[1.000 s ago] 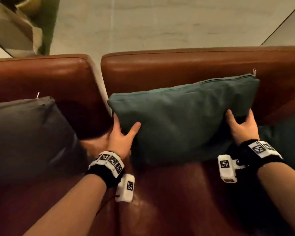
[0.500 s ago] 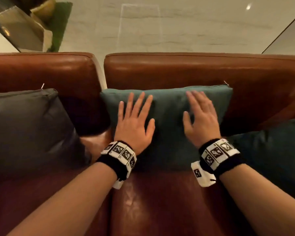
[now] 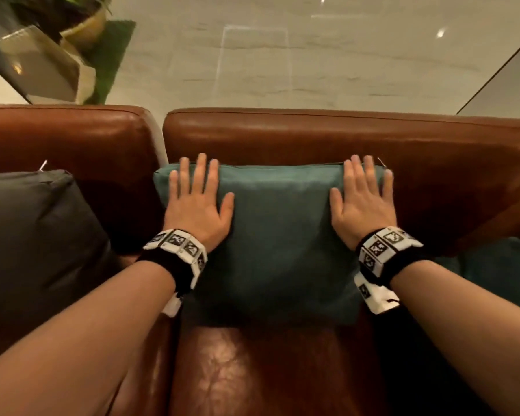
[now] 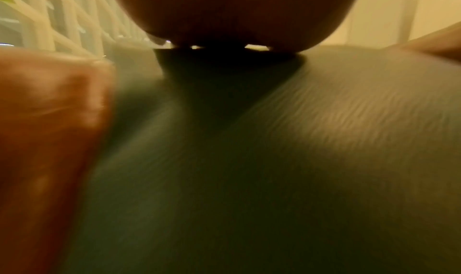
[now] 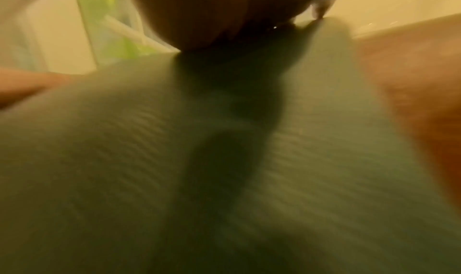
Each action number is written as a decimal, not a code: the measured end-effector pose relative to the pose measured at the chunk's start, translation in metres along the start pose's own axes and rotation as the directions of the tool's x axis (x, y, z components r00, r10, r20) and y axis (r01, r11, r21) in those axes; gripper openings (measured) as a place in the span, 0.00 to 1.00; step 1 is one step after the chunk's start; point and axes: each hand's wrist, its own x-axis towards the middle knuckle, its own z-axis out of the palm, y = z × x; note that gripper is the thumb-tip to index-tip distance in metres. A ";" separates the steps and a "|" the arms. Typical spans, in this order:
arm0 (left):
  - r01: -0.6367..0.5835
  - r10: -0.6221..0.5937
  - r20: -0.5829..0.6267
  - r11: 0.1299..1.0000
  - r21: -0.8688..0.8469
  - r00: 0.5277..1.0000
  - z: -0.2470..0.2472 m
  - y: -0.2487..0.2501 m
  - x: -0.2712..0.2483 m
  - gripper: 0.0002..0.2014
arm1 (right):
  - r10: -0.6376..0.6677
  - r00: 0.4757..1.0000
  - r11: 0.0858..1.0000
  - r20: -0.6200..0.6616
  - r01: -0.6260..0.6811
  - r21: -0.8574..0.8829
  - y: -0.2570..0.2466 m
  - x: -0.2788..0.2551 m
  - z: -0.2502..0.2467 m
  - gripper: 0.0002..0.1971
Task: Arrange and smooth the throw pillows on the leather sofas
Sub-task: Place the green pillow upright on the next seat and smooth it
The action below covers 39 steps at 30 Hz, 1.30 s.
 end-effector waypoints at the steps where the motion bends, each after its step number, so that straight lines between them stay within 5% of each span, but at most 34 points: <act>1: -0.060 0.060 0.003 0.998 -0.021 0.998 -0.004 0.014 0.005 0.33 | -0.089 0.996 0.994 -0.023 0.090 0.060 -0.016 0.001 -0.003 0.31; 4: -0.124 0.129 0.053 0.988 -0.090 0.990 -0.014 0.041 0.031 0.29 | -0.269 0.963 0.945 0.013 0.261 0.197 -0.060 0.023 -0.012 0.30; 8: -0.024 0.043 0.180 0.994 -0.110 0.983 -0.022 0.042 0.056 0.23 | -0.110 0.987 0.971 0.119 0.080 0.227 -0.072 0.050 -0.022 0.24; 12: 0.024 0.012 0.143 0.968 -0.248 0.990 -0.029 0.042 0.057 0.09 | -0.034 0.999 0.939 0.011 0.028 0.344 -0.072 0.047 -0.027 0.13; 17: -0.142 0.152 0.085 0.983 -0.116 0.985 -0.029 0.007 0.050 0.17 | -0.159 0.987 0.941 0.007 0.149 0.304 -0.053 0.045 -0.026 0.15; 21: -0.110 0.106 0.111 0.994 0.027 0.988 -0.026 -0.058 0.039 0.18 | -0.165 0.983 0.979 0.078 0.153 0.135 0.011 0.042 -0.023 0.22; 23: -0.049 0.064 0.165 0.994 -0.095 0.984 -0.028 -0.074 0.037 0.12 | -0.118 0.990 0.981 0.070 0.106 0.163 0.035 0.041 -0.027 0.22; 28: 0.084 -0.042 0.164 0.962 -0.261 0.986 -0.030 -0.077 0.045 0.11 | -0.016 0.999 0.917 -0.044 0.032 0.398 0.044 0.046 -0.036 0.03; 34: -0.021 0.049 0.057 0.910 -0.413 0.997 -0.019 -0.103 0.032 0.10 | -0.006 1.000 0.936 0.026 -0.003 0.353 0.058 0.040 -0.021 0.10; 39: 0.189 -0.146 0.136 0.896 -0.402 0.980 -0.019 -0.094 0.041 0.15 | 0.100 0.995 0.917 0.016 -0.098 0.386 0.050 0.043 -0.024 0.11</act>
